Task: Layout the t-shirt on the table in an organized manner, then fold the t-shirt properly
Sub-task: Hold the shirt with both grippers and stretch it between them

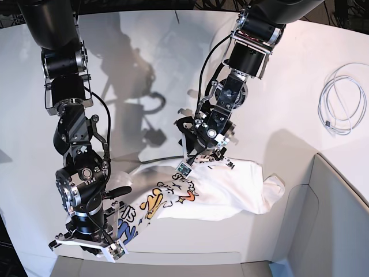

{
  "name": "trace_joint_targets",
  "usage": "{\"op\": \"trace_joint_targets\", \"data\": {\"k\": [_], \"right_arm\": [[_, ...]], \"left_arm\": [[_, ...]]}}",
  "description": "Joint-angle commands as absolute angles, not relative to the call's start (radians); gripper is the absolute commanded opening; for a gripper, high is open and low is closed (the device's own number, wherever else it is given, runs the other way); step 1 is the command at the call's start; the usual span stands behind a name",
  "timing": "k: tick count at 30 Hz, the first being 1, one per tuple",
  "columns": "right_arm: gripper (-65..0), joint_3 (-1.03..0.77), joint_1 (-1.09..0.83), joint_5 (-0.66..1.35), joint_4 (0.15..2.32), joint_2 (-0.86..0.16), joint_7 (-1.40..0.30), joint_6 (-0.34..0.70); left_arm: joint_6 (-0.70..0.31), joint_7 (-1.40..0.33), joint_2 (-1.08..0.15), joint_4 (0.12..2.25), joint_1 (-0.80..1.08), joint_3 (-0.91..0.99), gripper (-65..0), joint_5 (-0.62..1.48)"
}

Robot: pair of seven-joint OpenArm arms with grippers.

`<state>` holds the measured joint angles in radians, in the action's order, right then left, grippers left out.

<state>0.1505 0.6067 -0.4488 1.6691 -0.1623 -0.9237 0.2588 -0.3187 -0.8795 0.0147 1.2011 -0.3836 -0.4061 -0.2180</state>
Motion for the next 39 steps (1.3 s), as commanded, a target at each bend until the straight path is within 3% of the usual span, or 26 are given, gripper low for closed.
{"op": "trace_joint_targets", "data": {"k": [1,13,15,18,24,32,39], "right_arm": [[-65.0,0.143,0.642,-0.460,1.685,-0.163,-0.901,0.246],[-65.0,0.147,0.642,-0.460,1.693,-0.163,-0.905,0.246],[-65.0,0.143,0.642,-0.460,1.693,-0.163,-0.905,0.246],[-65.0,0.143,0.642,-0.460,1.692,-0.163,-0.905,0.246],[-65.0,0.142,0.641,-0.460,1.687,-0.168,-0.906,0.246],[-65.0,0.142,0.578,-0.460,1.695,-0.170,-0.906,0.246],[-65.0,0.142,0.403,-0.479,1.816,-0.183,-0.906,0.246]], "left_arm": [[-0.325,-0.881,0.019,1.188,-0.423,-0.406,-39.4,-0.222],[-0.323,-0.771,0.019,1.013,-0.453,-0.407,-40.0,-0.222],[-0.323,-0.771,0.019,1.010,-0.453,-0.407,-46.8,-0.222],[-0.323,-0.789,0.015,1.029,-0.453,-0.398,-65.0,-0.222],[-0.358,-0.984,-0.120,1.406,-0.404,-0.262,-65.0,-0.214],[-0.698,-1.236,-0.262,1.732,-0.326,-0.219,-65.0,-0.217],[-0.698,-1.250,-0.433,1.822,-0.134,-0.246,-65.0,-0.214]]}}
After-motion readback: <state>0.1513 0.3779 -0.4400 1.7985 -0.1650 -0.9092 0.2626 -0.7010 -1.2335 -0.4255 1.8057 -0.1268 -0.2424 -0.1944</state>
